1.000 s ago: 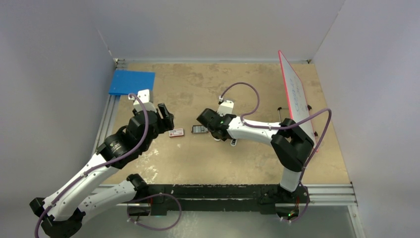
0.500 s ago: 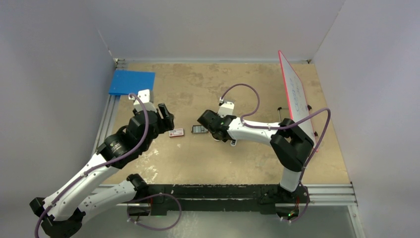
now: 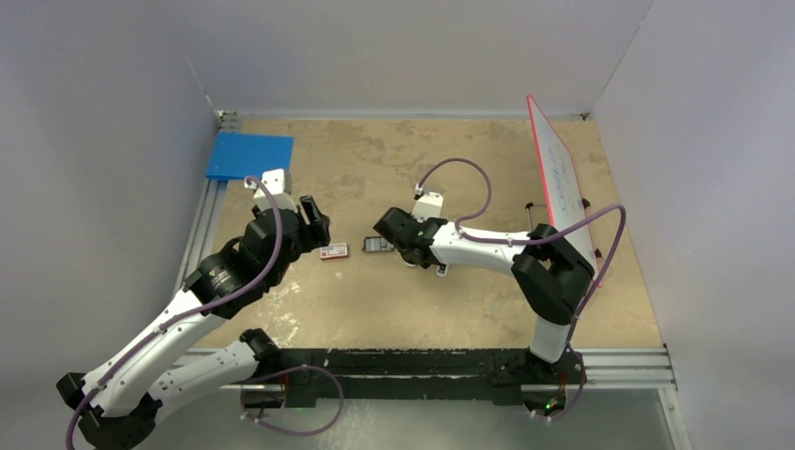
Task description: Load the staples into the stapler
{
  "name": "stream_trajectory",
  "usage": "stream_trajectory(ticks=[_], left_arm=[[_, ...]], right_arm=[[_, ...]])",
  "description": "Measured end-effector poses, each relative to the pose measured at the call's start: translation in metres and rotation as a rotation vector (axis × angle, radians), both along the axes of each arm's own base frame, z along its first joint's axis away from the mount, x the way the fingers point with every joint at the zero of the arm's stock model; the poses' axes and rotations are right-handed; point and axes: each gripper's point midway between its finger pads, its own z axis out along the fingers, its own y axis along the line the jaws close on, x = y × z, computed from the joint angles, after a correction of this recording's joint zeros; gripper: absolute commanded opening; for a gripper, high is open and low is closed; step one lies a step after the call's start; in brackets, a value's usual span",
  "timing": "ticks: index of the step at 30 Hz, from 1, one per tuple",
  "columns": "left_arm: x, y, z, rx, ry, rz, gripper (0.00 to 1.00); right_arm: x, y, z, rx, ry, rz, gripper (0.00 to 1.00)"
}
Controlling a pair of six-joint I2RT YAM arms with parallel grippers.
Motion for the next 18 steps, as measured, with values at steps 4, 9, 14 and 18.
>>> stream_trajectory(ticks=[4,9,14,18], left_arm=[[0.0,0.0,0.0,0.0,0.0,0.0,0.61],[0.0,0.0,0.0,0.0,0.0,0.0,0.61],[0.0,0.0,0.0,0.0,0.0,0.0,0.61],[0.0,0.0,0.0,0.0,0.0,0.0,0.61]], right_arm=[[-0.0001,-0.0007,0.0001,-0.001,0.0,-0.003,0.14],[-0.0018,-0.0033,0.0015,-0.009,0.004,-0.004,0.14],[-0.001,-0.0017,0.0056,0.003,-0.004,0.0,0.14],[-0.0003,0.0003,0.0089,0.015,-0.009,0.004,0.14]])
